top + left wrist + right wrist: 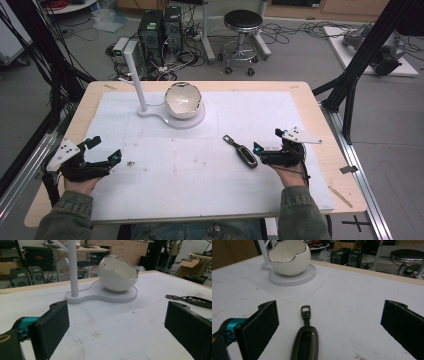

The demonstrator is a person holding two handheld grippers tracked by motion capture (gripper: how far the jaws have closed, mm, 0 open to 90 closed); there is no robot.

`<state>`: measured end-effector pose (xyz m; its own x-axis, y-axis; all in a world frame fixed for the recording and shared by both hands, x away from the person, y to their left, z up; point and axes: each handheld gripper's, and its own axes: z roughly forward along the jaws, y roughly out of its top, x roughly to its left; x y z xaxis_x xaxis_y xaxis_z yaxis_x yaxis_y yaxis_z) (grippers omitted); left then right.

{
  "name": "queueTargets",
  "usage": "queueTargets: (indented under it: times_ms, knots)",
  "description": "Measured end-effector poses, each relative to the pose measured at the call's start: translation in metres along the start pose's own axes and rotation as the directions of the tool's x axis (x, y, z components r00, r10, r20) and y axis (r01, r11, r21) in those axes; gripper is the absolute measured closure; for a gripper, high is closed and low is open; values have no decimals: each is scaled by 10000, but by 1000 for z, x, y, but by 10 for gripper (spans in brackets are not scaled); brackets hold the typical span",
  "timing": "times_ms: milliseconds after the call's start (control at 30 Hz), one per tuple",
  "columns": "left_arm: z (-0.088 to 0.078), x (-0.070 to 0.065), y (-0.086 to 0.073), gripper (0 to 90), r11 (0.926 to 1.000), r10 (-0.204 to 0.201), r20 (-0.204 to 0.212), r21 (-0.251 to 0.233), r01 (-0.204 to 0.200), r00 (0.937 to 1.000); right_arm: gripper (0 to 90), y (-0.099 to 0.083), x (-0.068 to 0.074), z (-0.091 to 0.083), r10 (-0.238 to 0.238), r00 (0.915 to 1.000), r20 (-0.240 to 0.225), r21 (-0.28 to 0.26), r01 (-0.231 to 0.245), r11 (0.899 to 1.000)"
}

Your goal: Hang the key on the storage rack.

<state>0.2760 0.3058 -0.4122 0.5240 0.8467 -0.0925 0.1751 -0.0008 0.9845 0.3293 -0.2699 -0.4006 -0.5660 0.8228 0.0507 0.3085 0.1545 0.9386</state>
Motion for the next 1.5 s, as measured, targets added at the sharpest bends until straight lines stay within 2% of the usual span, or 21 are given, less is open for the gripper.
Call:
queueTargets:
  times_ms: [300,433,500,767,967,1200,1300,1500]
  knots:
    - [-1,-1,0,62,10000,17,3,3,-17,10000,6,6,1,9,140,9998,-145,797,-128,9967]
    - [-1,-1,0,62,10000,-9,-18,8,9,10000,6,11,3,16,-72,9996,-269,1254,105,9920]
    - [-1,-1,0,62,10000,-17,-16,0,17,10000,6,15,6,20,-358,9989,-306,1565,402,9869]
    - [0,-1,0,62,10000,4,39,28,-5,10000,6,22,9,27,-459,9977,-506,2000,551,9783]
    - [0,-1,0,62,10000,-33,40,48,32,10000,6,29,12,36,-598,9955,-737,2589,770,9628]
    - [0,-1,0,62,10000,-31,47,39,31,10000,6,37,15,46,-782,9924,-946,3002,1033,9483]
    - [0,-1,0,62,10000,-29,59,37,29,10000,6,39,16,48,-797,9920,-982,3097,1066,9448]
    - [0,-1,0,62,10000,-33,64,37,33,10000,6,44,16,57,-754,9899,-1197,3489,1131,9303]
